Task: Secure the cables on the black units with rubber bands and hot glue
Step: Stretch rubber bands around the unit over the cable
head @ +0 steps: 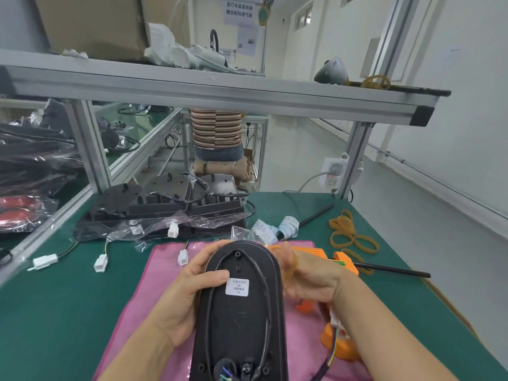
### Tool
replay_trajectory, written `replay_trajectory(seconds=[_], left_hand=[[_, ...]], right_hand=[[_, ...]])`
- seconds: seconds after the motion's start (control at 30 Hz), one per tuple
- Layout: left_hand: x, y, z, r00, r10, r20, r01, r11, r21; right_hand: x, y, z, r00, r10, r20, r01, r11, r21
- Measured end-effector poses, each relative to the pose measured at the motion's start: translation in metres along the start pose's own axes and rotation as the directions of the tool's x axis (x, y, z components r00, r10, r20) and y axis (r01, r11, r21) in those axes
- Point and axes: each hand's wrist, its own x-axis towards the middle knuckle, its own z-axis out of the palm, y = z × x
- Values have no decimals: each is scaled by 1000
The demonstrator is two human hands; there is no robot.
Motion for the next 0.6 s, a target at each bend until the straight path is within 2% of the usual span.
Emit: replay_trajectory(seconds=[0.13, 0.2, 0.27, 0.4, 0.5, 0.53, 0.57, 0.6], left_hand=[[2, -1, 3, 997, 51, -59, -46, 995, 87], [3, -4, 7, 986, 131, -106, -120, 987, 109], [4, -9, 10, 966, 214, -147, -189, 968, 165], [2, -12, 16, 899, 408, -156, -324, 863, 388], [2, -1, 28, 806, 583, -100, -399, 661, 635], [4, 5, 36, 761, 645, -64, -393, 538, 746], [7, 13, 45, 752, 660, -7, -337, 393, 856], [12, 20, 53, 779, 624, 57, -246, 221, 944]], right_hand=[[-4, -10, 7, 998, 25, -64, -37, 981, -189], [-1, -8, 11, 986, 6, -165, -42, 975, -217], [5, -4, 11, 963, -42, -266, 0, 988, -154], [12, -2, 14, 936, -142, -322, 47, 957, -285], [13, -5, 17, 922, -185, -340, 62, 937, -343], [13, -6, 19, 918, -212, -336, 75, 923, -377], [14, -7, 22, 912, -240, -332, 90, 908, -410], [14, -7, 23, 905, -265, -332, 108, 899, -424]])
